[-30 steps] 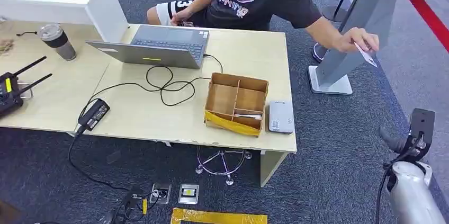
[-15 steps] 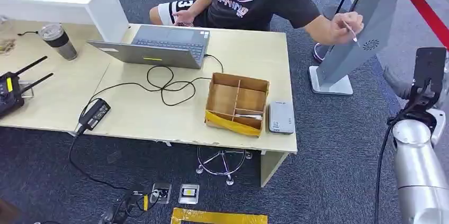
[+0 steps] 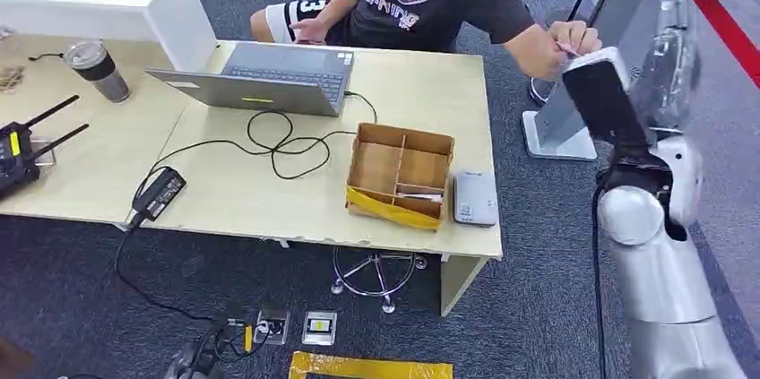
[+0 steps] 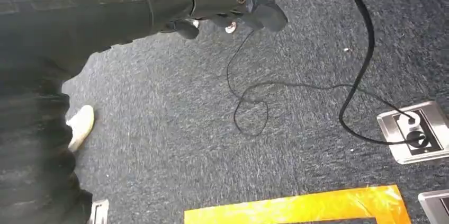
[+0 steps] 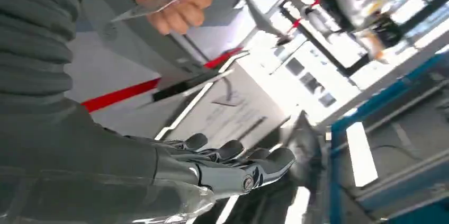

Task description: Pass the card to the sensor for recognition and then transmit it.

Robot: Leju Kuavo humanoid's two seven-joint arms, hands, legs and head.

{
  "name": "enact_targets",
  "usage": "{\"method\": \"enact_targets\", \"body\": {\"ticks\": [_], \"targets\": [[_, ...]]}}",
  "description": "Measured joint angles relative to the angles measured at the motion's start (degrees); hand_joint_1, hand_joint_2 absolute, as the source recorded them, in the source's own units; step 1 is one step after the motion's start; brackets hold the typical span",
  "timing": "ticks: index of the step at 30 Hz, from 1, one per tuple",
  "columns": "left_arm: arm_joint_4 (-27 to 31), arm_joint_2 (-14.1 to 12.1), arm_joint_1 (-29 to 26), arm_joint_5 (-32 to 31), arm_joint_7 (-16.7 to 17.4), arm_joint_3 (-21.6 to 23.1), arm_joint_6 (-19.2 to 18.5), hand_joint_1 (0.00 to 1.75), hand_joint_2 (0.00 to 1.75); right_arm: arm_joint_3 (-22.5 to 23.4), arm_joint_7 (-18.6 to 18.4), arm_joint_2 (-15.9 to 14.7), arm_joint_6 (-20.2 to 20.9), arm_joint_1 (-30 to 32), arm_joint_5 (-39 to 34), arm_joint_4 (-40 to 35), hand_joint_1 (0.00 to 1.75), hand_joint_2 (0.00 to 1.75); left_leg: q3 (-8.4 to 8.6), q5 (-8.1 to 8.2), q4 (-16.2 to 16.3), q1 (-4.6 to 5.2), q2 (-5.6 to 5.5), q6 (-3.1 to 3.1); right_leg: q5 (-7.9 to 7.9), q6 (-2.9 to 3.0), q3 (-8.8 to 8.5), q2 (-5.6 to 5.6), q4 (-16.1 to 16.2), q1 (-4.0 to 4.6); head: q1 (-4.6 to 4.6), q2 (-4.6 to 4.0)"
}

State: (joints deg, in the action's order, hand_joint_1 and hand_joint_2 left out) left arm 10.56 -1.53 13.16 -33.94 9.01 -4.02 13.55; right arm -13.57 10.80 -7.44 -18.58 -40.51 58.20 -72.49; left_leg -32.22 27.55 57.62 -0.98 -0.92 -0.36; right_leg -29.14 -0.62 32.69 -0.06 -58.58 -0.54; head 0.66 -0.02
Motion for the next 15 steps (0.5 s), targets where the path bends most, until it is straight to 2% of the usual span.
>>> {"method": "enact_targets", "body": {"ticks": [7,15], "targets": [[0.13,-0.46,0.37,-0.70,0.00,0.02,-0.85,0.00,1.75,-7.19,1.62,4.88,5.66,-0.94,0.61,-2.91,0.00,1.75,0.00,-0.01,0.00,0.01,-0.01,0.00,0.00,0.00,-0.01,-0.04,0.02,-0.01,0.04,0.00],[0.13,-0.66,0.53,-0.50,-0.04,0.02,-0.96,0.00,1.75,-11.37,1.60,6.26,10.30,-3.08,1.47,-1.27,0.00,1.75,-0.01,-0.01,0.01,0.05,-0.01,0.00,0.01,0.00,0.01,-0.02,0.03,-0.05,0.04,0.00]]}}
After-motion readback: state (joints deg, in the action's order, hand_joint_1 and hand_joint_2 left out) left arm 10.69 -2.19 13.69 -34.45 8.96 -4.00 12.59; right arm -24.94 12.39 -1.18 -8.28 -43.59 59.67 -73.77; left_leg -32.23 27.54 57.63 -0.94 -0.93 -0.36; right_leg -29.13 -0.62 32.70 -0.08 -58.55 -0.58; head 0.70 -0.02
